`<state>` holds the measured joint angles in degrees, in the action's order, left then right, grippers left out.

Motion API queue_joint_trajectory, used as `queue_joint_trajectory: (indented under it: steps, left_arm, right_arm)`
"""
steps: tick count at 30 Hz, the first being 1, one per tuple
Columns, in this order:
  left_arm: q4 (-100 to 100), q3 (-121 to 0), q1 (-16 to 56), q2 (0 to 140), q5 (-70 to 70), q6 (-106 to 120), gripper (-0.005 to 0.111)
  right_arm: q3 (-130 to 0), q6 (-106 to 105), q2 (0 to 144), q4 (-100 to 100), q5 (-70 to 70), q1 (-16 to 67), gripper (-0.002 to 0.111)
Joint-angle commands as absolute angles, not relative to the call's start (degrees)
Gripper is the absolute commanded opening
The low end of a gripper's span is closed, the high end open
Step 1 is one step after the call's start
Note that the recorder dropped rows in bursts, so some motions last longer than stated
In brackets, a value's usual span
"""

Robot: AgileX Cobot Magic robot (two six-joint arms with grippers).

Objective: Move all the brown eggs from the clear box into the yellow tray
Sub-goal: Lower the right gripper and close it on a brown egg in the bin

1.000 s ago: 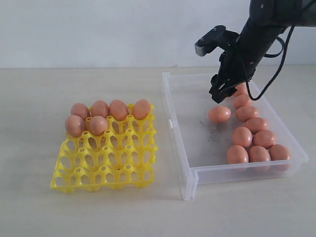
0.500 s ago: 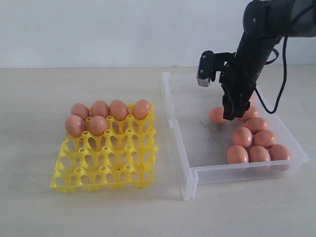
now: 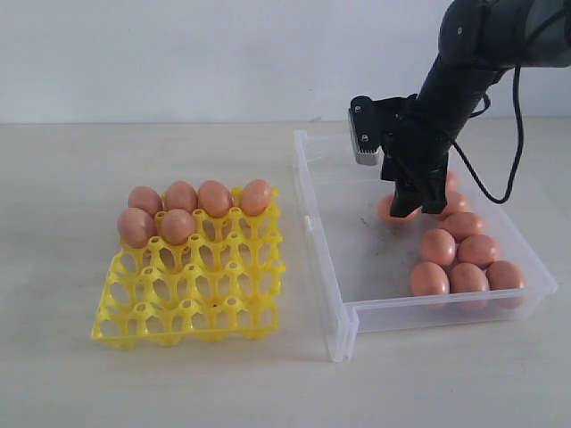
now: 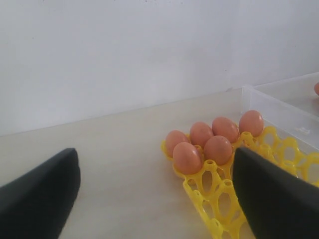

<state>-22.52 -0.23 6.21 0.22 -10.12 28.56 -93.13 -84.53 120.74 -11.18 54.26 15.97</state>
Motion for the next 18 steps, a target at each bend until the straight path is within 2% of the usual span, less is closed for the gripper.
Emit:
queue_joint_trajectory:
  steps: [1,15,17,18]
  left_arm:
    - [-22.90,0.00,6.59,0.00,-10.09,28.11,0.078]
    - [-22.90,0.00,6.59,0.00,-10.09,28.11,0.078]
    - [-22.90,0.00,6.59,0.00,-10.09,28.11,0.078]
    - [-22.90,0.00,6.59,0.00,-10.09,28.11,0.078]
  right_arm:
    - [-93.27,-83.01,121.17,-10.96,54.28,15.98,0.055]
    - [-93.27,-78.28,124.73,-10.14,50.33,15.98,0.055]
    - [-93.27,-77.20,124.73,-10.14,50.33,15.98,0.052]
    - [-93.27,-76.29,124.73,-10.02,50.04,15.98,0.046]
